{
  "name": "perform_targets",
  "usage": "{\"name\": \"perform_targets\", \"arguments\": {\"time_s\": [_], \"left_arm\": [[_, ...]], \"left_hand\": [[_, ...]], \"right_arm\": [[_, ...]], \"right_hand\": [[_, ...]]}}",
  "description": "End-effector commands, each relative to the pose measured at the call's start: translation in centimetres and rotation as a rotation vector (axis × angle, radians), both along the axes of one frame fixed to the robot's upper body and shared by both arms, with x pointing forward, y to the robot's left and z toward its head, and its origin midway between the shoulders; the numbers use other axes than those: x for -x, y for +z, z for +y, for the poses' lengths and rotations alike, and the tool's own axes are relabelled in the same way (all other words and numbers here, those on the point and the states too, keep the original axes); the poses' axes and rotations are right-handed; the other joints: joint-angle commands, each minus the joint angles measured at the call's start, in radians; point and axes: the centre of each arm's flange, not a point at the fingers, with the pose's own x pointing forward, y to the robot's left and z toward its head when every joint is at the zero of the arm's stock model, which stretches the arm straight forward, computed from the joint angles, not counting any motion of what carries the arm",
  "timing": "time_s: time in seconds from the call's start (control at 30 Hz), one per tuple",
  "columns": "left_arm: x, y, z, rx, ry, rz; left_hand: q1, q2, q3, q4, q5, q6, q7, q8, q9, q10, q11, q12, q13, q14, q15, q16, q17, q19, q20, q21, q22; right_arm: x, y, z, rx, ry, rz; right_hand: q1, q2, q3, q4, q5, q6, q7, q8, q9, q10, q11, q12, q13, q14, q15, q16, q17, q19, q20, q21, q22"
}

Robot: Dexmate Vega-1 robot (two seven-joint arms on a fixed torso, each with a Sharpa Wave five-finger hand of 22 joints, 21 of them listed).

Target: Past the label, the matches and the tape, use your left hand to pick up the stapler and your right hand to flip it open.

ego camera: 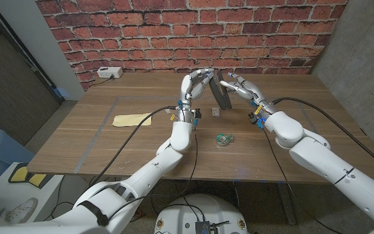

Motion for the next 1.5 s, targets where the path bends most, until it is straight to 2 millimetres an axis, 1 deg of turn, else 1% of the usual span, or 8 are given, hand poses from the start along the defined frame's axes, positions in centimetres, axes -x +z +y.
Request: {"name": "perform_targets", "arguments": {"time_s": [0.03,0.7,0.77,1.07,1.13,1.3,1.37,1.5], "left_arm": [[-0.08,-0.16,-0.21,-0.005,-0.001,0.006],[-0.36,-0.13,-0.24,-0.015,-0.004,0.015],[-0.36,-0.14,-0.16,-0.011,-0.003,0.016],[-0.4,-0.19,-0.06,-0.011,-0.004,0.013],[-0.46,-0.2,-0.08,-0.011,-0.006,0.015],[-0.56,-0.16,-0.15,-0.012,-0.005,0.015],[-0.59,-0.1,-0.16,-0.013,-0.001,0.013],[-0.64,-0.02,-0.2,-0.015,0.001,0.013]], "left_hand": [[0.026,0.02,-0.002,-0.003,0.003,0.005,-0.001,-0.001,0.004,0.012,-0.001,-0.001,0.004,0.139,-0.234,-0.006,0.002,-0.004,-0.14,0.009,0.002],[0.027,0.018,-0.005,-0.002,0.004,0.008,-0.003,-0.004,0.004,0.011,-0.002,-0.007,0.003,0.14,-0.234,-0.011,0.006,-0.009,-0.139,0.014,-0.001],[0.028,0.018,-0.005,-0.002,0.004,0.007,-0.003,-0.004,0.004,0.011,-0.002,-0.007,0.003,0.14,-0.234,-0.011,0.007,-0.009,-0.139,0.014,-0.001],[0.028,0.019,-0.006,-0.001,0.004,0.007,-0.002,-0.006,0.004,0.011,-0.002,-0.008,0.004,0.14,-0.234,-0.013,0.008,-0.01,-0.139,0.016,-0.001],[0.028,0.02,-0.006,-0.001,0.004,0.008,-0.003,-0.006,0.004,0.012,-0.003,-0.008,0.003,0.14,-0.234,-0.013,0.008,-0.01,-0.139,0.017,-0.002],[0.028,0.02,-0.007,-0.001,0.004,0.008,-0.003,-0.006,0.005,0.011,-0.002,-0.009,0.004,0.142,-0.234,-0.014,0.009,-0.011,-0.139,0.018,-0.002],[0.028,0.02,-0.007,-0.001,0.004,0.008,-0.003,-0.007,0.005,0.011,-0.004,-0.009,0.005,0.142,-0.234,-0.014,0.01,-0.011,-0.139,0.019,-0.002],[0.029,0.02,-0.007,-0.001,0.005,0.008,-0.002,-0.008,0.005,0.012,-0.003,-0.01,0.005,0.143,-0.234,-0.015,0.011,-0.012,-0.139,0.02,-0.002]], "right_arm": [[-0.29,0.0,0.37,-0.019,0.001,-0.002],[-0.64,-0.08,0.91,-0.018,0.006,0.011],[-0.65,-0.06,0.92,-0.021,0.007,0.009],[-0.7,0.03,0.98,-0.02,0.01,0.013],[-0.72,0.02,0.98,-0.02,0.01,0.015],[-0.75,0.04,0.91,-0.026,0.009,0.016],[-0.81,0.02,0.87,-0.03,0.01,0.018],[-0.95,-0.08,0.84,-0.036,0.016,0.022]], "right_hand": [[0.021,0.006,0.012,-0.003,-0.001,-0.004,-0.003,0.008,0.002,0.034,-0.012,0.01,-0.004,0.019,-0.016,0.009,0.002,0.001,-0.006,0.009,0.003],[0.051,0.009,0.027,-0.008,0.001,0.003,-0.02,0.012,0.001,0.076,-0.019,0.013,-0.011,0.039,-0.038,0.016,0.0,0.007,-0.012,0.011,0.003],[0.059,0.011,0.032,-0.009,0.002,0.003,-0.018,0.012,0.001,0.082,-0.028,0.015,-0.01,0.046,-0.043,0.019,0.0,0.011,-0.02,0.013,0.003],[0.07,0.02,0.042,-0.005,0.004,0.009,-0.024,0.014,0.001,0.087,-0.058,0.016,-0.001,0.044,-0.061,0.02,0.004,0.011,-0.023,0.012,0.003],[0.072,0.022,0.044,-0.003,0.005,0.009,-0.028,0.014,0.001,0.091,-0.075,0.022,0.006,0.042,-0.061,0.019,0.005,0.011,-0.023,0.011,0.003],[0.081,0.03,0.053,-0.002,0.007,0.012,-0.031,0.014,0.001,0.1,-0.081,0.038,0.022,0.047,-0.078,0.02,0.009,0.009,-0.025,0.01,0.003],[0.091,0.032,0.059,-0.004,0.009,0.02,-0.034,0.016,0.001,0.115,-0.1,0.053,0.034,0.058,-0.08,0.022,0.01,0.011,-0.028,0.011,0.003],[0.104,0.036,0.067,-0.006,0.011,0.022,-0.036,0.016,0.001,0.128,-0.102,0.068,0.045,0.07,-0.091,0.026,0.012,0.014,-0.033,0.012,0.003]]}}
